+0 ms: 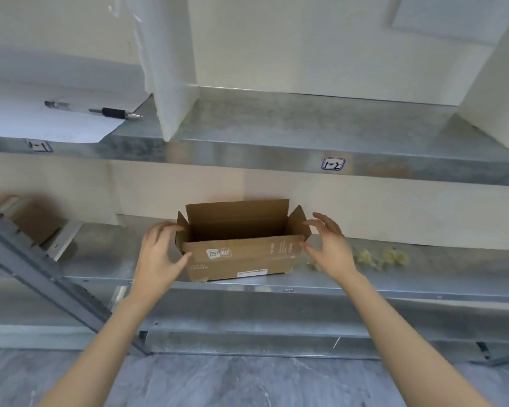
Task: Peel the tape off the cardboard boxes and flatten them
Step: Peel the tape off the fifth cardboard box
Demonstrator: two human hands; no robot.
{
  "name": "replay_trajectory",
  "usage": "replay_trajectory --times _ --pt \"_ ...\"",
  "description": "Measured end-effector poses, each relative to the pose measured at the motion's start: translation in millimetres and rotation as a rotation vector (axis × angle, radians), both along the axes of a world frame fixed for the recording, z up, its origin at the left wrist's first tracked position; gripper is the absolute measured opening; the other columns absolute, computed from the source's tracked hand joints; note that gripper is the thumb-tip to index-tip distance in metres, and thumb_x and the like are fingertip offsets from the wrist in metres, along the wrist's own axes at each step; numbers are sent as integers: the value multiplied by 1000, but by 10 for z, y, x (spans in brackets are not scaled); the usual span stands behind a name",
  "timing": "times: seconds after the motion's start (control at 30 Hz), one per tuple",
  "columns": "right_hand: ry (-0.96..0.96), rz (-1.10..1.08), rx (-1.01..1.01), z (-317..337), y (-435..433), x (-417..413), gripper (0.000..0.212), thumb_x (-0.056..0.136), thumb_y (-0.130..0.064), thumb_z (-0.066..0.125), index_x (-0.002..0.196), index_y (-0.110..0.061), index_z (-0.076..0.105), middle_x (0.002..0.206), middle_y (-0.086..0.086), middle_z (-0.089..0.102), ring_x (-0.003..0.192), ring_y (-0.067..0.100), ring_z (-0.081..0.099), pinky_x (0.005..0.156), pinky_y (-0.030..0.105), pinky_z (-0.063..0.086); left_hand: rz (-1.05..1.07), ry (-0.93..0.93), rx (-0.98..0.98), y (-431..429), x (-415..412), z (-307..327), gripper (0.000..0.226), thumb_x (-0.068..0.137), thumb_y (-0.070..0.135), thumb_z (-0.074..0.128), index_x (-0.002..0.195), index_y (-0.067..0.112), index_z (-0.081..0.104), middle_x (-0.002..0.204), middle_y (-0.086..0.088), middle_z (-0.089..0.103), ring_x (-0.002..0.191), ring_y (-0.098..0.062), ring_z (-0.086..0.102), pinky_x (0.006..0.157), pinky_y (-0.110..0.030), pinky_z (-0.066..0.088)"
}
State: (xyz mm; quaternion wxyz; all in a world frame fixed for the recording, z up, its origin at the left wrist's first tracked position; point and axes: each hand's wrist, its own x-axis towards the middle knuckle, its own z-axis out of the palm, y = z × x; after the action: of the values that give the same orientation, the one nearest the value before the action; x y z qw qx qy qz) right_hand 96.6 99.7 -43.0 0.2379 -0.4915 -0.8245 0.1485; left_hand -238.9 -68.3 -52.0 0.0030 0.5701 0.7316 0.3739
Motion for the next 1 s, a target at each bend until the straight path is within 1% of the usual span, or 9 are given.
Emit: replay_trajectory --times 0.13,0.23,0.3,0.4,0.5,0.63,0.73,0.87,1.0 --pt "13 -44 -57 -88 -2 171 46 83 -21 72 127 -20 57 144 2 47 135 23 40 98 35 43 3 -90 -28 -146 0 -111 62 75 13 83 128 17 51 128 0 49 123 -21 46 104 -37 40" --pt "7 -33 -98 -170 -22 214 44 81 -19 72 123 -16 58 131 4 56 122 27 50 90 35 46 26 -156 -46 -192 56 -190 71 76 14 84 135 18 46 130 1 49 121 -17 48 102 -36 42" --pt "-4 -12 -152 -235 -56 192 40 82 -24 73 120 -17 59 126 4 59 118 26 52 89 37 47 42 -239 -31 -200 111 -245 74 75 13 84 136 17 43 129 2 50 118 -14 50 98 -33 44" --pt "-73 26 -230 -332 -114 98 43 85 -34 72 123 -18 56 126 3 58 117 24 53 88 38 49 71 -342 -49 -183 222 -318 67 74 13 85 128 21 45 120 4 55 110 -15 55 90 -31 45" --pt "-98 26 -326 -406 -153 3 52 88 -38 68 131 -15 50 131 4 55 116 25 54 90 38 49 105 -422 -162 -144 354 -373 58 74 17 86 114 22 45 113 3 60 106 -17 58 86 -29 45" --pt "-93 57 -436 -473 -179 -32 55 89 -43 66 131 -16 43 130 3 58 115 27 57 94 42 49 123 -531 -291 -96 409 -440 57 76 22 85 118 19 45 125 -4 61 111 -16 56 92 -32 47" --pt "-40 58 -447 -447 -182 -53 52 90 -41 65 130 -15 44 127 4 60 116 26 57 96 42 48 131 -561 -266 -102 442 -412 59 78 22 83 125 14 48 126 -3 61 117 -18 56 97 -32 45" --pt "127 23 -407 -280 -190 -73 51 91 -39 63 134 -20 43 118 4 64 113 21 59 96 38 47 84 -626 -142 -123 474 -273 73 76 23 84 137 20 43 132 5 55 121 -12 52 102 -31 44" --pt "292 -1 -337 -121 -252 -114 57 90 -45 63 139 -32 37 107 0 65 105 15 59 92 29 44 48 -673 -41 -85 454 -124 91 68 45 86 142 30 37 139 10 50 125 -8 51 103 -31 44"
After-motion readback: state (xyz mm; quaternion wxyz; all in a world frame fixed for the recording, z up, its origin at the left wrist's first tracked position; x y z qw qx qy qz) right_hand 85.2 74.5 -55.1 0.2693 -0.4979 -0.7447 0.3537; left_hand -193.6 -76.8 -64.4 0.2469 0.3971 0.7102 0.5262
